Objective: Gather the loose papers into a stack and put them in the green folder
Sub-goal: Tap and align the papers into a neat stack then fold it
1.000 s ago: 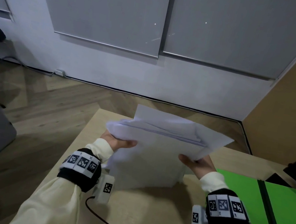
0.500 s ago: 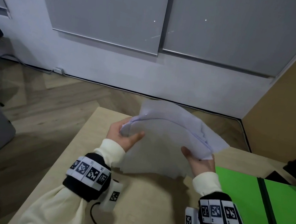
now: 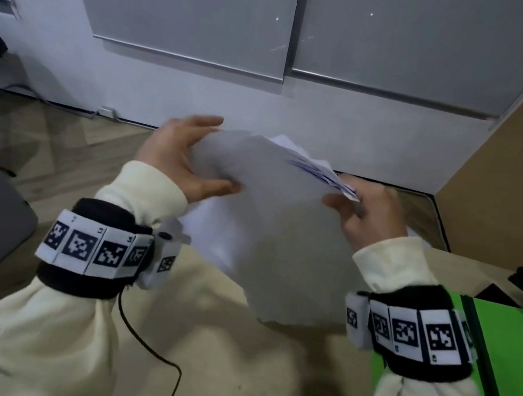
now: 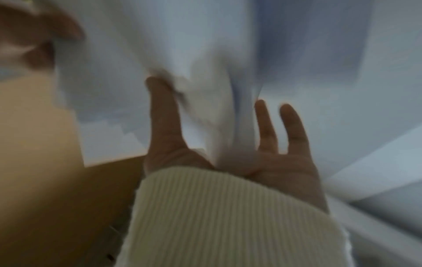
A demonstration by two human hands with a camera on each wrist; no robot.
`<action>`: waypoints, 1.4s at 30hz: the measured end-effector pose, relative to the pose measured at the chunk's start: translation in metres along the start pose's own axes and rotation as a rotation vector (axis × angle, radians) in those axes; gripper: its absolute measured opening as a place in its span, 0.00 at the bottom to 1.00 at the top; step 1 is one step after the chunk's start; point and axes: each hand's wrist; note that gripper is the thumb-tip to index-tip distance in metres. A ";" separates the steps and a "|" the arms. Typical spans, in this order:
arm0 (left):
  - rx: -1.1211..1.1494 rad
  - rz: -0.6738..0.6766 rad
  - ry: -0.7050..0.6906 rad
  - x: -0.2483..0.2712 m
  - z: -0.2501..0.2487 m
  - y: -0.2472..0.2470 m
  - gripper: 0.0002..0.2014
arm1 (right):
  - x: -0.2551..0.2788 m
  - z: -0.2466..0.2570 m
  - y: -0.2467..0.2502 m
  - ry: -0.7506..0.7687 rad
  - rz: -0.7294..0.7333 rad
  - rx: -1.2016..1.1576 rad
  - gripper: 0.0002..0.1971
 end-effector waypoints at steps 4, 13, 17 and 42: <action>0.137 0.185 0.202 0.004 0.005 -0.008 0.14 | -0.009 0.009 0.002 0.136 0.108 0.222 0.03; 0.304 0.195 0.359 0.026 0.036 -0.042 0.15 | -0.006 0.022 0.010 0.136 0.449 0.427 0.05; 0.366 0.238 0.428 0.031 0.052 -0.047 0.13 | -0.010 0.032 0.004 0.152 0.546 0.465 0.11; -0.032 0.048 1.329 0.145 0.209 -0.113 0.36 | 0.171 -0.177 -0.112 -1.080 0.774 0.260 0.29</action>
Point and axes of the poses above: each hand's wrist, its own x-axis away from the middle knuckle, its own y-axis out of the back of the hand, z = x × y, and after that the axes turned 6 degrees about -z, right-handed
